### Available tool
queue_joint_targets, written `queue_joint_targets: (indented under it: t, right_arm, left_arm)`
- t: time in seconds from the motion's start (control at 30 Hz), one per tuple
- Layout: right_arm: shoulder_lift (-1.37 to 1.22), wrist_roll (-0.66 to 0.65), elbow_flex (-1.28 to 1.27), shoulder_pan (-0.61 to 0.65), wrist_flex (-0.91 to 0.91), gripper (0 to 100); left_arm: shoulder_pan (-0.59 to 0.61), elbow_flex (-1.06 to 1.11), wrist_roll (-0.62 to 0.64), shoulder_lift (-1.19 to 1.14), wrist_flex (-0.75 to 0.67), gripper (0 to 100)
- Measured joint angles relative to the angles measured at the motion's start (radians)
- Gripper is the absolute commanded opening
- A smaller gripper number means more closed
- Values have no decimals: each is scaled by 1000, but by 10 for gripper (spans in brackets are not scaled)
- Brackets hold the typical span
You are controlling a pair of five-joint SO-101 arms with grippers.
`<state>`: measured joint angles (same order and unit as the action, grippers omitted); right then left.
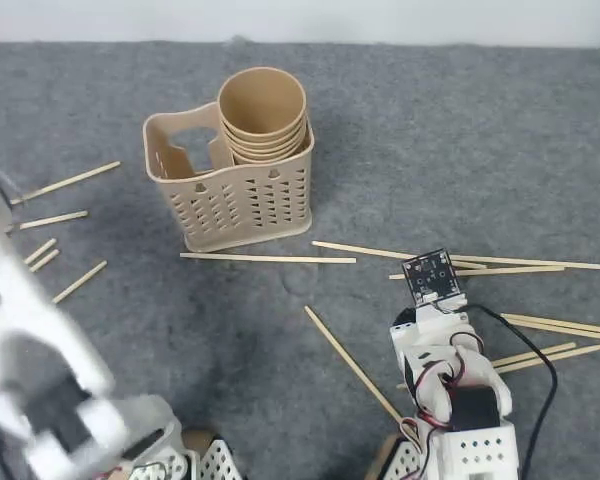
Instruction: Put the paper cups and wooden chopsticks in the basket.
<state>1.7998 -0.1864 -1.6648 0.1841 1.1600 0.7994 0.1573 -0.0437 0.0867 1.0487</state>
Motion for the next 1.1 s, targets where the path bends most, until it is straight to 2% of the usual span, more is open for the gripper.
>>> queue_joint_targets:
  t: [0.13,0.33,0.73,0.93,1.1]
  right_arm:
    - [0,0,0,0,0,8]
    - [0,0,0,0,0,8]
    - [0,0,0,0,0,8]
    - [0,0,0,0,0,8]
    - [0,0,0,0,0,8]
  left_arm:
    - [-31,-338,-69,-324,163,13]
    - [-46,-838,-72,-736,334,13]
    - [-114,-1708,-71,-1418,353,13]
    - [-157,-1768,-63,-1603,224,13]
    - [-153,-1769,-52,-1623,247,13]
